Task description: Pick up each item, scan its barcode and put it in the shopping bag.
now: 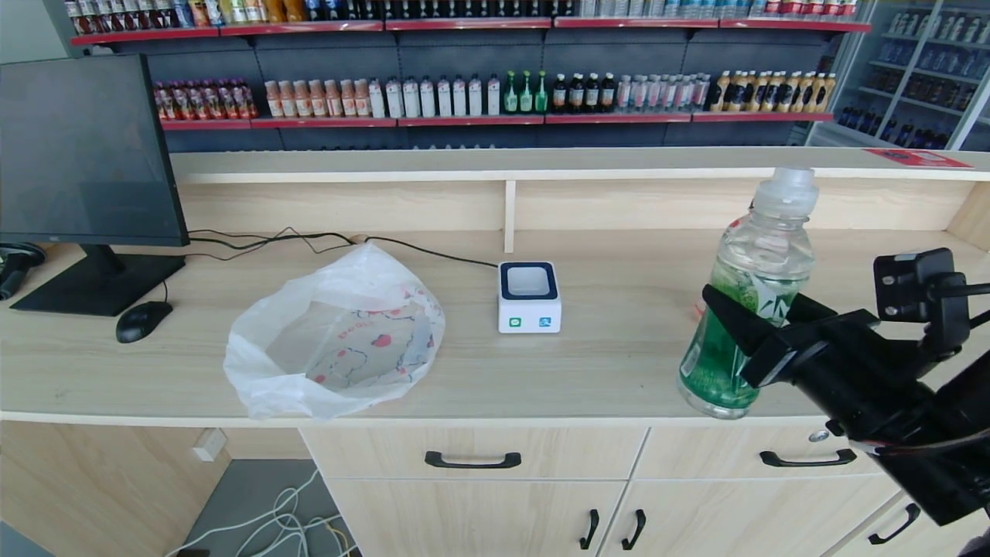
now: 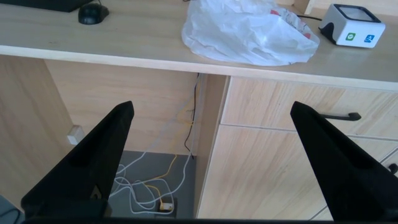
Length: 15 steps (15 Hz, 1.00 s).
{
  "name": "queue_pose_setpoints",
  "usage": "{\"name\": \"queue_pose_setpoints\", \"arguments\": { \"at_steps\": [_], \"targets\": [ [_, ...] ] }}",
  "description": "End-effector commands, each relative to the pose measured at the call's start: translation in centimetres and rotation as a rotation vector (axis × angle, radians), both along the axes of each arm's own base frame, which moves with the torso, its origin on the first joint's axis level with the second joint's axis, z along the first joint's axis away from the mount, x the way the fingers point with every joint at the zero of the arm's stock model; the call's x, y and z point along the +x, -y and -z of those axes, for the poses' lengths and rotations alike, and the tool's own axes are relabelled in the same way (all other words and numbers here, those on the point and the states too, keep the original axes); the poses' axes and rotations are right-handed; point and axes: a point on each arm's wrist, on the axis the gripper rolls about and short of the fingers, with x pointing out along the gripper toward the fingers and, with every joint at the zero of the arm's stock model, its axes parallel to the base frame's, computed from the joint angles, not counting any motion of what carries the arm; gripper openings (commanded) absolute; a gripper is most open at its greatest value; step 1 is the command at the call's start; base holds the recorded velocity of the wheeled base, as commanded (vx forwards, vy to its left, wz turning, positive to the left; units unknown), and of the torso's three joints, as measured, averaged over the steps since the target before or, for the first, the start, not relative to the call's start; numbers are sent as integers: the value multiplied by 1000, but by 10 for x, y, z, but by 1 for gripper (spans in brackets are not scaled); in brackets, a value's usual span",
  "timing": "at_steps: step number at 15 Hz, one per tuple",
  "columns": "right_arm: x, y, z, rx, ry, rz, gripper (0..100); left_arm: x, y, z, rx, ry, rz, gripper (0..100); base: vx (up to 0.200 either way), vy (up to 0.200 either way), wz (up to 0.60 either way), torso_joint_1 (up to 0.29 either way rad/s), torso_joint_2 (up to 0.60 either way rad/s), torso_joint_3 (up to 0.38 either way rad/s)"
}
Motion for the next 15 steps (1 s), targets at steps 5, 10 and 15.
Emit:
{"name": "queue_pose_setpoints", "arguments": {
  "at_steps": [5, 10, 15],
  "targets": [
    [-53, -8, -7, 30, 32, -161, 0, 0, 0, 0, 0, 1, 0, 100, 0, 0, 0, 0, 0, 0],
    [-57, -14, -7, 182, -40, -262, 0, 0, 0, 0, 0, 1, 0, 100, 0, 0, 0, 0, 0, 0],
    [-63, -19, -6, 340, -183, -584, 0, 0, 0, 0, 0, 5, 0, 100, 0, 0, 0, 0, 0, 0]
  ]
}}
